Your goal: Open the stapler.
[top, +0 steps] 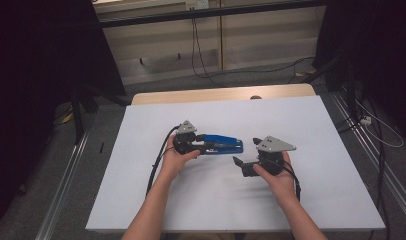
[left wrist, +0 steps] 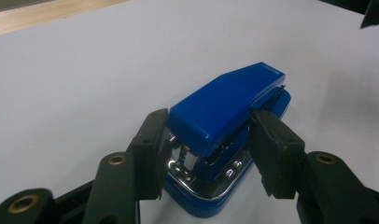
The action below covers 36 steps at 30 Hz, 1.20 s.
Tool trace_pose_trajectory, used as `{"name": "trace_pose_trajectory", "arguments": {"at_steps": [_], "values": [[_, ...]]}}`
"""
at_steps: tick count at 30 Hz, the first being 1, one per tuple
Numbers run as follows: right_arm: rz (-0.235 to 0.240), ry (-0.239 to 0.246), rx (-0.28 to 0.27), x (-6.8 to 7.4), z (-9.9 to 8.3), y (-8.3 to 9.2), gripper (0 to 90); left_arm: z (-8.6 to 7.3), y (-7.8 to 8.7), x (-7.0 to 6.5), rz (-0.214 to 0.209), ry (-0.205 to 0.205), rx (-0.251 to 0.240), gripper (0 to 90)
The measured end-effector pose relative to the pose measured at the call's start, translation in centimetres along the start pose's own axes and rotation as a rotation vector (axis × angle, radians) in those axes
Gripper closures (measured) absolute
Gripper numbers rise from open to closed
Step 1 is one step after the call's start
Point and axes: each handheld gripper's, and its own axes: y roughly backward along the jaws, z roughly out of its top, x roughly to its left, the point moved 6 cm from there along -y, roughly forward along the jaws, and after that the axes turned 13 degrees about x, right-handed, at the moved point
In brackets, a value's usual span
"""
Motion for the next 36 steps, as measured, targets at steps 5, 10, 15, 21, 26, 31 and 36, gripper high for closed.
{"name": "trace_pose_trajectory", "arguments": {"at_steps": [5, 10, 15, 21, 26, 31, 36], "values": [[0.014, -0.039, -0.001, 0.2, 0.4, -1.0, 4.1, 1.0, 0.8, -0.3, -0.034, 0.034, -0.080, 54.8], [0.001, -0.018, 0.012, 1.2, 1.2, -2.2, 4.2, 1.8, 1.1, -0.7, -0.023, 0.012, -0.097, 56.1], [0.025, -0.073, 0.024, 1.9, 1.6, -3.6, 22.9, 2.3, 1.3, -1.0, -0.029, 0.008, -0.102, 57.4], [0.080, -0.083, 0.067, 2.6, 1.6, -4.9, 77.6, 2.6, 1.3, -1.1, -0.028, 0.006, -0.106, 58.0], [0.092, -0.133, 0.074, 3.0, 2.0, -5.9, 90.0, 2.8, 1.3, -1.1, -0.031, 0.004, -0.110, 58.1], [0.075, -0.184, 0.074, 2.9, 2.9, -7.0, 90.0, 2.9, 1.4, -1.2, -0.031, 0.008, -0.106, 58.3], [0.046, -0.210, 0.072, 2.6, 3.3, -7.7, 90.0, 2.9, 1.4, -1.2, -0.029, 0.000, -0.109, 58.4]]}}
